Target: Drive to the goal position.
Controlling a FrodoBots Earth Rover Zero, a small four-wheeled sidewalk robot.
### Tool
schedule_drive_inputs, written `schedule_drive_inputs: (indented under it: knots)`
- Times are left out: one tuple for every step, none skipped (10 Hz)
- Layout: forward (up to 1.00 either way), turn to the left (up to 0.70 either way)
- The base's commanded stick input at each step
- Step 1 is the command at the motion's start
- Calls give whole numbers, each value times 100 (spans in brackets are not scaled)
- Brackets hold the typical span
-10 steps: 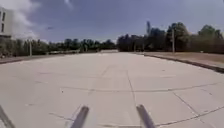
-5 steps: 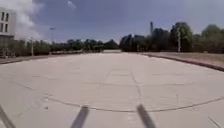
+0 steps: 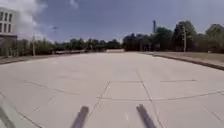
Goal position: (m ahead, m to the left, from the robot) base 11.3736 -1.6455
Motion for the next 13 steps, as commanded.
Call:
schedule_drive_inputs:
  knots:
    - [100, 0]
    - [100, 0]
    - [100, 0]
    - [100, 0]
    - [100, 1]
    - [100, -28]
    - [100, -39]
    - [100, -39]
    - [100, -39]
    - [100, -39]
    - [100, -39]
    - [100, -39]
    - [100, -38]
